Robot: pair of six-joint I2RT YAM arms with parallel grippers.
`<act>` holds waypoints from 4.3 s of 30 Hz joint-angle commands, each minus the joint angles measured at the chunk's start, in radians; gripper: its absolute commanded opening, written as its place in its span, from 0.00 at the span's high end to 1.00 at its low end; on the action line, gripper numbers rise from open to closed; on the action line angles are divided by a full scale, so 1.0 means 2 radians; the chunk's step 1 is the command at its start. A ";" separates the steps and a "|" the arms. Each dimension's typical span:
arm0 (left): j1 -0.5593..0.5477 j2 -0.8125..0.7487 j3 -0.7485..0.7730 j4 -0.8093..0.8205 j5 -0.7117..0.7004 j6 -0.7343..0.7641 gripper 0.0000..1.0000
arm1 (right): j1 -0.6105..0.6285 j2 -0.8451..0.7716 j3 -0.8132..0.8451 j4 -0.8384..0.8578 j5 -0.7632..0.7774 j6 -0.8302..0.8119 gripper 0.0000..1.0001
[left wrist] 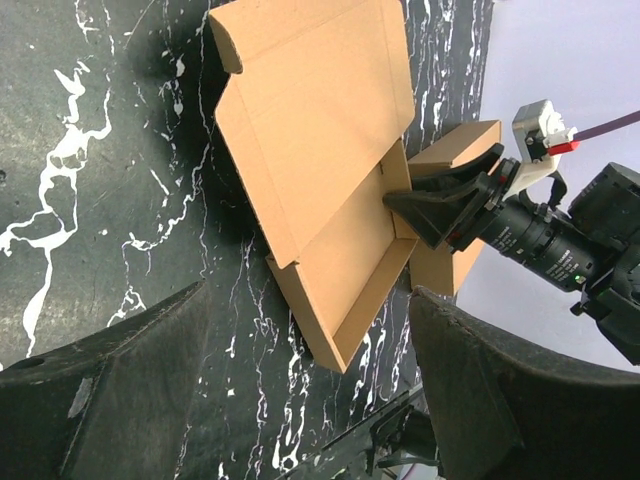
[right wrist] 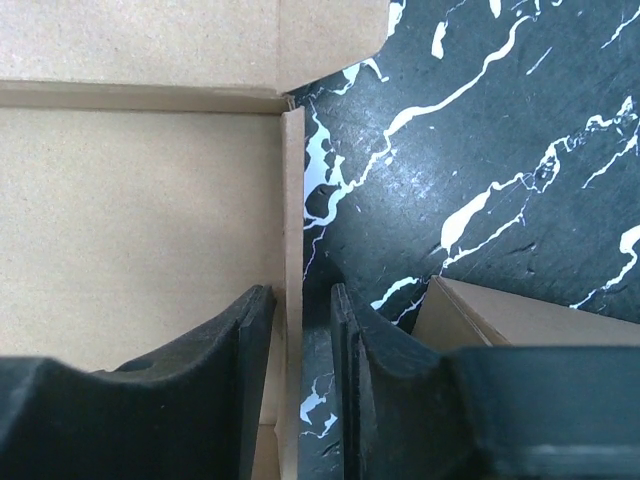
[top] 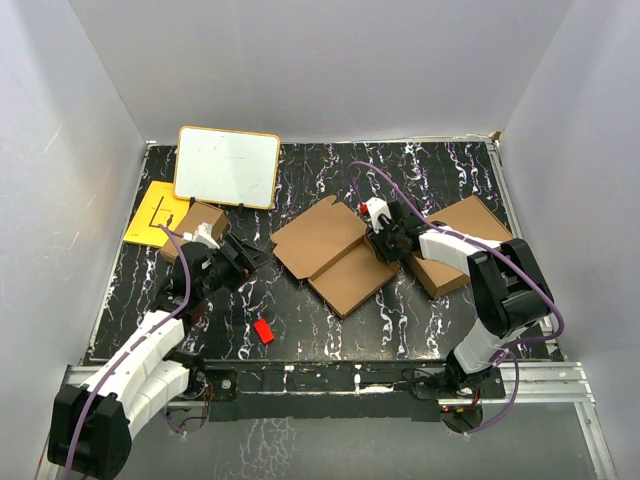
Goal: Fold the paper box
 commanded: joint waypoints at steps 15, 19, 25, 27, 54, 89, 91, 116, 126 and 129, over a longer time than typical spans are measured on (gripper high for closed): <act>-0.002 0.045 0.016 0.048 0.014 -0.002 0.23 | 0.004 -0.006 0.022 0.006 -0.030 0.009 0.82; -0.002 0.053 0.018 0.051 0.019 -0.002 0.23 | 0.004 -0.009 0.025 0.011 -0.034 0.007 0.61; -0.002 0.049 0.015 0.049 0.017 -0.004 0.23 | 0.007 0.009 0.039 0.024 -0.016 0.007 0.64; -0.003 0.048 0.013 0.051 0.016 -0.005 0.22 | 0.010 0.014 0.041 0.028 -0.007 0.008 0.67; -0.002 0.047 0.009 0.053 0.025 -0.006 0.22 | 0.008 -0.032 -0.008 -0.003 0.007 -0.032 0.58; -0.016 0.150 0.048 0.039 0.035 0.030 0.21 | -0.020 -0.028 0.010 -0.109 -0.349 -0.069 0.46; -0.016 0.173 0.066 0.048 0.038 0.049 0.21 | -0.019 -0.027 0.015 -0.128 -0.371 -0.094 0.44; -0.052 -0.078 0.141 -0.446 -0.077 0.008 0.29 | -0.077 -0.106 0.003 -0.175 -0.418 -0.222 0.31; -0.123 -0.065 0.121 -0.487 -0.124 -0.076 0.29 | -0.081 -0.123 -0.007 -0.145 -0.401 -0.196 0.31; -0.167 -0.023 0.118 -0.453 -0.142 -0.103 0.28 | -0.081 -0.121 -0.007 -0.143 -0.396 -0.193 0.31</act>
